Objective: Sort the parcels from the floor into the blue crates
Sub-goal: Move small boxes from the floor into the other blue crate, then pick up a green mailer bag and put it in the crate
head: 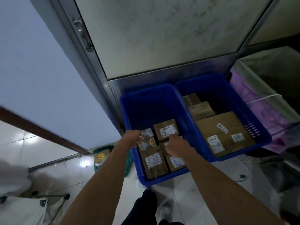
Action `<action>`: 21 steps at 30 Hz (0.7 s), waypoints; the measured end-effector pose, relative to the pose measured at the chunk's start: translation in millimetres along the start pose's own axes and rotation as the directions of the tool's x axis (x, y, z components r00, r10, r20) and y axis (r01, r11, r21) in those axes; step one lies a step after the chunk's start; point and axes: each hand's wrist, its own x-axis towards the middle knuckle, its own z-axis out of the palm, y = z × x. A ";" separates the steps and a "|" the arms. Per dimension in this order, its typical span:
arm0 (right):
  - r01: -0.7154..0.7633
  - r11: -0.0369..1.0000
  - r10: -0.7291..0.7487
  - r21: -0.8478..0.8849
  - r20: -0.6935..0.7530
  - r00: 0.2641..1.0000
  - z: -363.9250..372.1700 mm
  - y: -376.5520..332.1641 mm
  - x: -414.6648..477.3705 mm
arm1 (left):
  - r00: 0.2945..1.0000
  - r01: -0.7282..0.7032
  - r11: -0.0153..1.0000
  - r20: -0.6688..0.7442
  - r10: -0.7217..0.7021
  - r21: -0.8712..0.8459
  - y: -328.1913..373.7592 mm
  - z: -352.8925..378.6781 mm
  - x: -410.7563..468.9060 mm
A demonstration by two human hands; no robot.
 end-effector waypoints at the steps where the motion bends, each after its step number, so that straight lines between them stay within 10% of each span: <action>1: 0.010 0.999 -0.009 0.041 -0.008 1.000 -0.4 1.9 -8.5 | 1.000 -0.014 1.000 -0.010 0.014 0.015 -2.0 3.0 -8.6; 7: 0.019 0.957 -0.014 0.288 -0.020 1.000 4.1 13.5 -54.5 | 0.995 -0.102 0.986 0.034 0.099 0.128 -20.5 12.1 -55.5; 21: 0.114 0.953 -0.122 0.280 0.011 0.992 40.3 -14.6 -94.6 | 0.975 -0.122 0.982 -0.166 0.145 0.143 -96.9 -8.4 -99.2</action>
